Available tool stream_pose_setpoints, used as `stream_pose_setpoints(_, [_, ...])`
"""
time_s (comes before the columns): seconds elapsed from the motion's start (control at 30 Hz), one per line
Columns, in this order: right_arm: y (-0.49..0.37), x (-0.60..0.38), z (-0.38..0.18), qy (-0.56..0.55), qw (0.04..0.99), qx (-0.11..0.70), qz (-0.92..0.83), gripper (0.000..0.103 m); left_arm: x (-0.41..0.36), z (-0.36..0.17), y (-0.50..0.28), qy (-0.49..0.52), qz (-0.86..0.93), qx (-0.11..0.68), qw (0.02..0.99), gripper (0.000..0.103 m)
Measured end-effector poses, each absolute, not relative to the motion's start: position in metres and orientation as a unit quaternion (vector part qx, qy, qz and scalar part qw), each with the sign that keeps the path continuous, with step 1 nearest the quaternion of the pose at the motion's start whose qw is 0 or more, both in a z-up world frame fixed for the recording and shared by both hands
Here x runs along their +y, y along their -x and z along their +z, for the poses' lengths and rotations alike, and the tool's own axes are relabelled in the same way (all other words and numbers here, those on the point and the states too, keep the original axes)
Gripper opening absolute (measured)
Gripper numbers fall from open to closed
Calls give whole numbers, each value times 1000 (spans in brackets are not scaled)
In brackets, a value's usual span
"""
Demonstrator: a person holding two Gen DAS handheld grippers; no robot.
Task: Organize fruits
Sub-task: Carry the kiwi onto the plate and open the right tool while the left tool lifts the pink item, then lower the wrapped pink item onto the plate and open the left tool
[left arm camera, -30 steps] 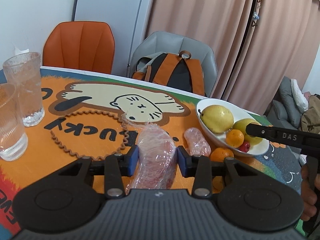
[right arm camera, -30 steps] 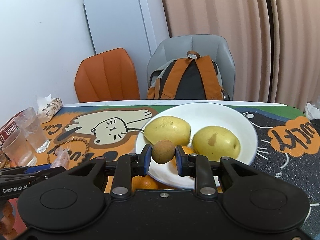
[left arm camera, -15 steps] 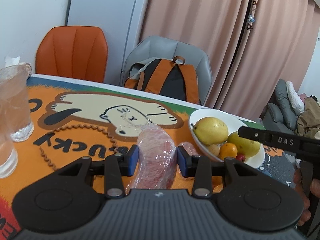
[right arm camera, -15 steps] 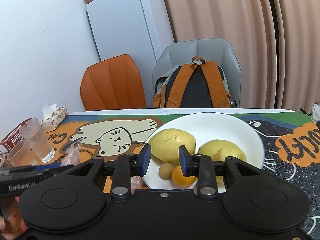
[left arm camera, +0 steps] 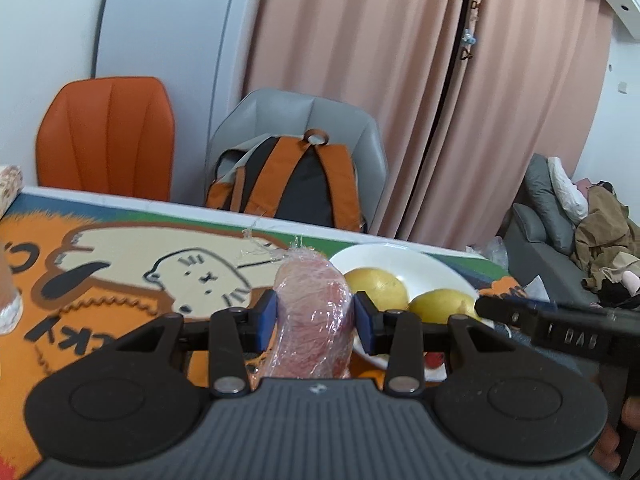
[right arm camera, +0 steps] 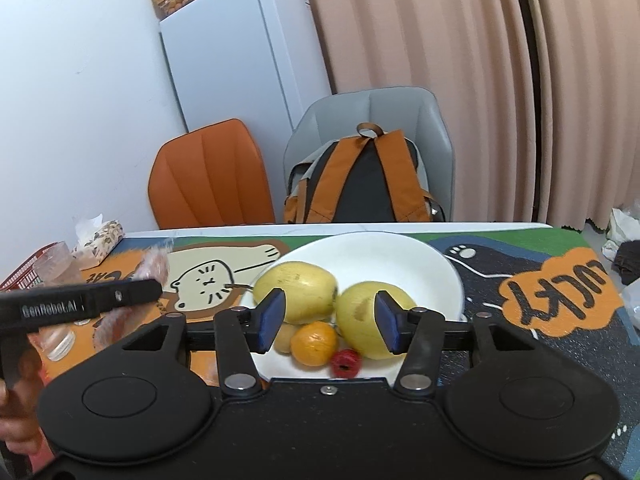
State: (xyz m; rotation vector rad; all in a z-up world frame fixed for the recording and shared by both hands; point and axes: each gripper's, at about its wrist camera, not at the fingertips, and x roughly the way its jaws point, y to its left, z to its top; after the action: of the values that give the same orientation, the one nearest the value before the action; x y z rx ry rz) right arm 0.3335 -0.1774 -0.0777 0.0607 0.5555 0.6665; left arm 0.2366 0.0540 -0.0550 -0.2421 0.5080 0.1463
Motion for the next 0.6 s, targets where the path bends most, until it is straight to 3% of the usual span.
stream_pose_setpoints(0.6, [-347, -209, -93, -66, 906, 281, 310, 53, 9, -44, -299, 81, 27, 257, 963, 40])
